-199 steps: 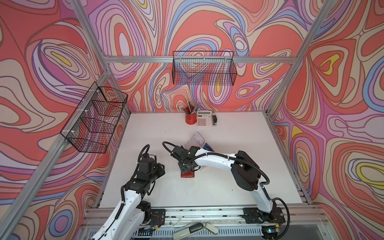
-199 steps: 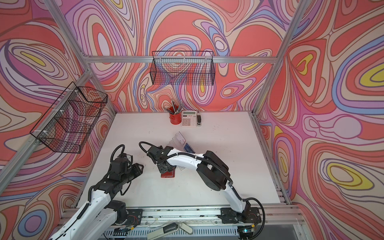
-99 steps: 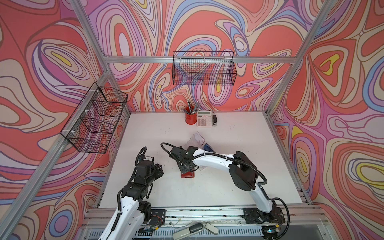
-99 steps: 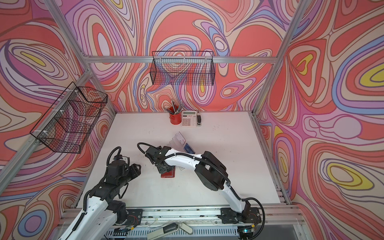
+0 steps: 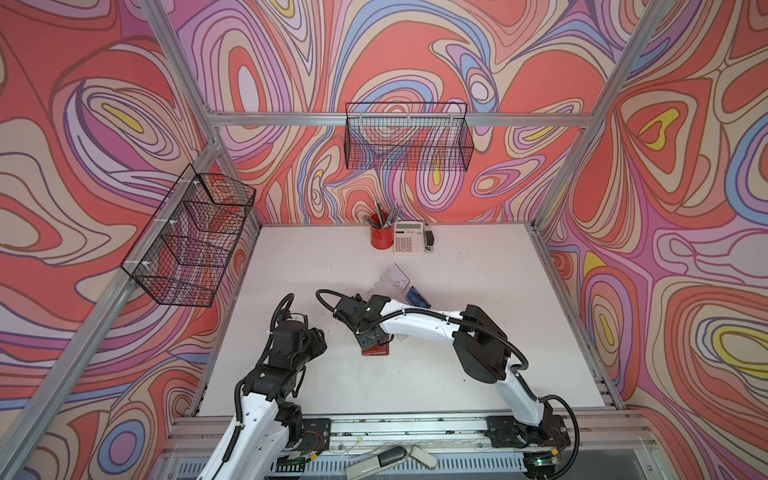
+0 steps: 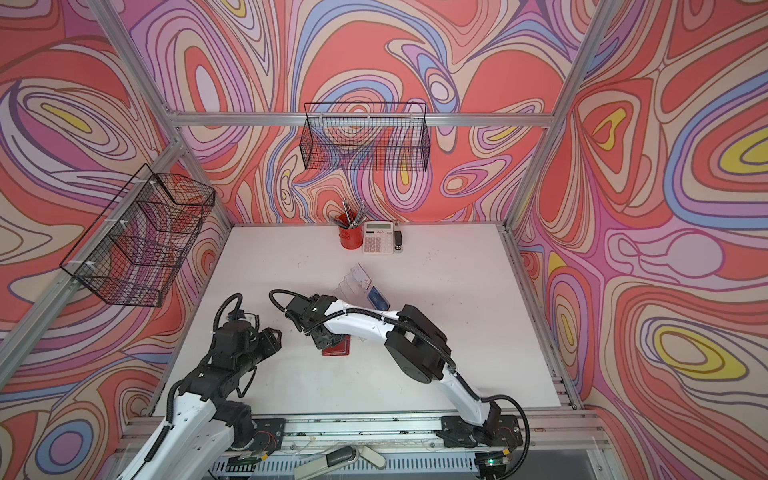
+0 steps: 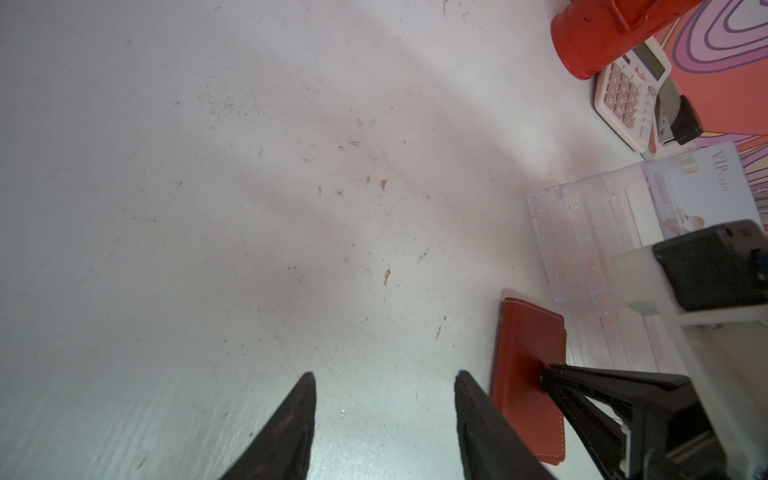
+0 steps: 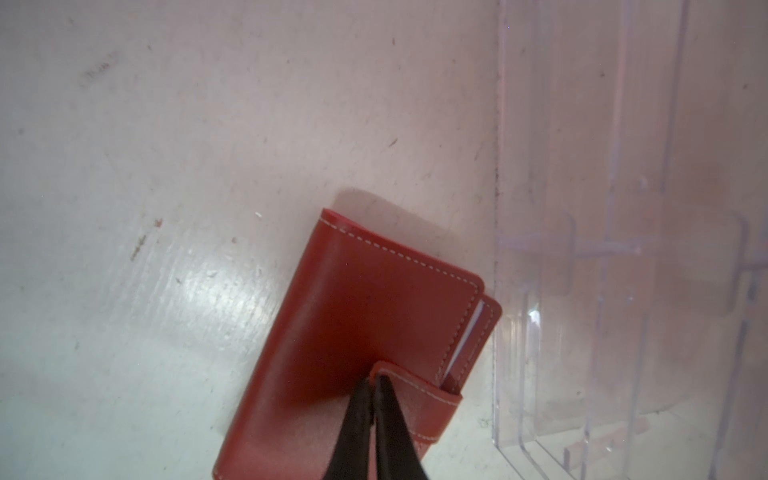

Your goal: Put the credit cards into the card holder

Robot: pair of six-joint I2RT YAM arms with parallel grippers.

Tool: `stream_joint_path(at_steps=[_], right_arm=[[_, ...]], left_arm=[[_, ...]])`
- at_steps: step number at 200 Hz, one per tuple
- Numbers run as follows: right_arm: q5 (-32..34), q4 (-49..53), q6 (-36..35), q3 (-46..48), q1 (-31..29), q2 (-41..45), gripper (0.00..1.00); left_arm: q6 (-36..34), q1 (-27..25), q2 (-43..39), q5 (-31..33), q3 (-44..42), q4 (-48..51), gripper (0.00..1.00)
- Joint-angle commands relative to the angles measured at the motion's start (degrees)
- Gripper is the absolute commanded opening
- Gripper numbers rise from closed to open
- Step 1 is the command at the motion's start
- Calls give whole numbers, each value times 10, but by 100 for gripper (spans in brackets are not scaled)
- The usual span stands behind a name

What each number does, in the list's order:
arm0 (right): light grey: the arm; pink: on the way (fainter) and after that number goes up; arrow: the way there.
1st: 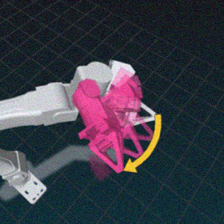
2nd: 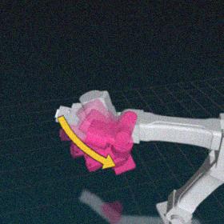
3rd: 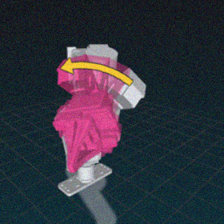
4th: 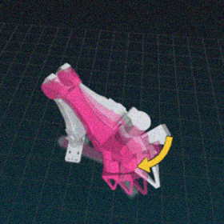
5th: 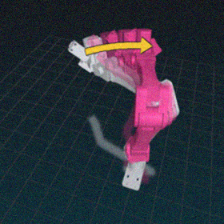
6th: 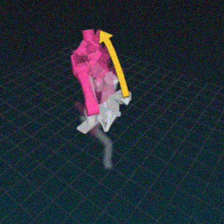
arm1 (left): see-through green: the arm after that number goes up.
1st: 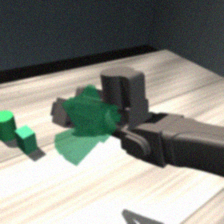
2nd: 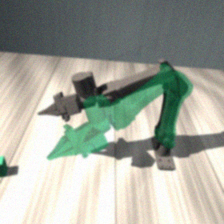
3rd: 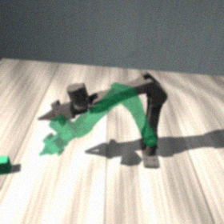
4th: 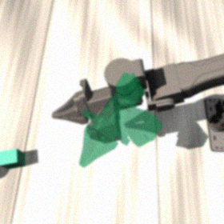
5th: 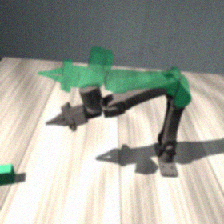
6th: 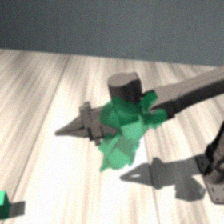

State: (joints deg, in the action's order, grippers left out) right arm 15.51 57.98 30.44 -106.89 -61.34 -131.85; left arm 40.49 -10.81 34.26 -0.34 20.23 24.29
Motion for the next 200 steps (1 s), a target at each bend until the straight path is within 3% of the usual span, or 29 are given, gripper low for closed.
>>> stream_joint_path(at_steps=[1,81,120,164,200], right_arm=[[-7,125,-6,70,20,-176,0],[-44,96,-13,73,15,-208,0],[-57,78,-13,65,16,-169,0],[-9,105,1,12,15,-109,0],[-1,76,14,26,16,-71,0]], left_arm=[[-7,2,1,5,1,15,56],[-10,2,2,-4,1,12,56],[-12,3,8,-15,2,9,56],[-9,2,33,-71,-13,-38,56],[2,2,62,-129,-46,-126,56]])
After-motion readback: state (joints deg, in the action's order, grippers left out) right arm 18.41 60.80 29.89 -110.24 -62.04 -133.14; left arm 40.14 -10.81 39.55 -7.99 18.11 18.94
